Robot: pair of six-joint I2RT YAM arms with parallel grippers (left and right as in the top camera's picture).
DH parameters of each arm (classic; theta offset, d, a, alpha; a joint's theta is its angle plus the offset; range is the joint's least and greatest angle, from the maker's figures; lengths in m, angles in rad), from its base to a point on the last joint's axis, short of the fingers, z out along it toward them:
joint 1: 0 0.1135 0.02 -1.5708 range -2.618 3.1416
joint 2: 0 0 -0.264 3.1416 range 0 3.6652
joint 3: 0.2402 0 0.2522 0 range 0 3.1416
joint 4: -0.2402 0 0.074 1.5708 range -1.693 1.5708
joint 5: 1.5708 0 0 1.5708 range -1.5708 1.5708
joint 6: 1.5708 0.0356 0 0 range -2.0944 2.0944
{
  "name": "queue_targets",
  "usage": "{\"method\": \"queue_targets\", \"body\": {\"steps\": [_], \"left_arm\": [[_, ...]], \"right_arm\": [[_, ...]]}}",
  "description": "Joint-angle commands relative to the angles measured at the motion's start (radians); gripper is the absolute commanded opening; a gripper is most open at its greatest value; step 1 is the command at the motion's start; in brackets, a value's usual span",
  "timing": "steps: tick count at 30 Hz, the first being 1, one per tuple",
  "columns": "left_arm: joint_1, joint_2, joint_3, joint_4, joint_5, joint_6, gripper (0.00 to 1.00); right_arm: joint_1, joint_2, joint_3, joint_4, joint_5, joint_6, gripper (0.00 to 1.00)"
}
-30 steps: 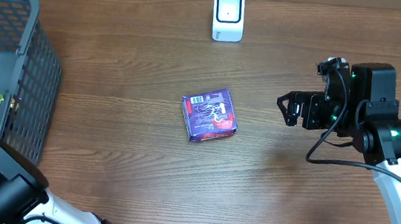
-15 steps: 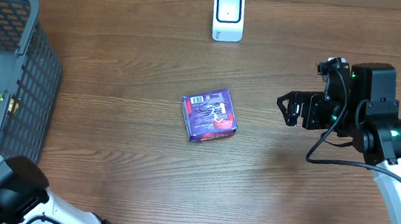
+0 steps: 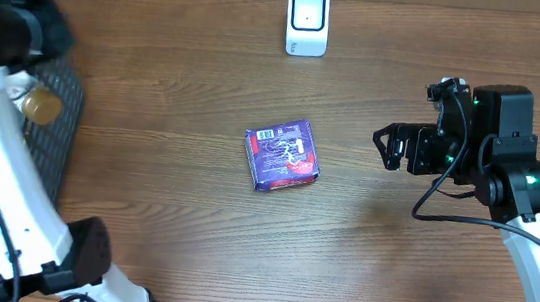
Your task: Scan the item barcode
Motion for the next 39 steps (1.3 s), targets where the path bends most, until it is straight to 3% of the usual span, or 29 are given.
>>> {"method": "queue_targets", "body": {"steps": [1, 7, 13, 15, 18, 22, 27, 33, 39], "left_arm": [[-0.13, 0.001, -0.069, 0.0, -0.058, 0.066, 0.04], [-0.286, 0.001, -0.182, 0.046, -0.176, 0.062, 0.04], [-0.302, -0.002, -0.185, 0.087, -0.232, -0.01, 0.05], [-0.281, -0.002, -0.183, 0.094, -0.242, -0.034, 0.16], [-0.225, -0.002, -0.163, 0.105, -0.241, -0.07, 0.53], [-0.129, -0.002, -0.077, 0.105, -0.238, -0.138, 0.78], [0.021, -0.002, 0.047, 0.129, -0.239, -0.196, 0.89], [0.23, 0.022, 0.047, 0.165, -0.237, -0.253, 1.0], [0.383, 0.117, 0.047, 0.209, -0.237, -0.253, 1.0]], "right_arm": [[-0.006, -0.003, 0.027, 0.005, -0.003, 0.004, 1.0], [-0.006, -0.003, 0.027, 0.004, -0.003, 0.004, 1.0], [-0.006, -0.003, 0.027, 0.005, -0.003, 0.004, 1.0], [-0.006, -0.003, 0.027, 0.004, -0.003, 0.004, 1.0], [-0.006, -0.003, 0.027, 0.004, -0.003, 0.004, 1.0], [-0.006, -0.003, 0.027, 0.004, -0.003, 0.004, 1.0], [-0.006, -0.003, 0.027, 0.004, -0.003, 0.004, 1.0], [-0.006, -0.003, 0.027, 0.004, -0.004, 0.004, 1.0], [-0.006, -0.003, 0.027, 0.005, -0.004, 0.004, 1.0]]}}
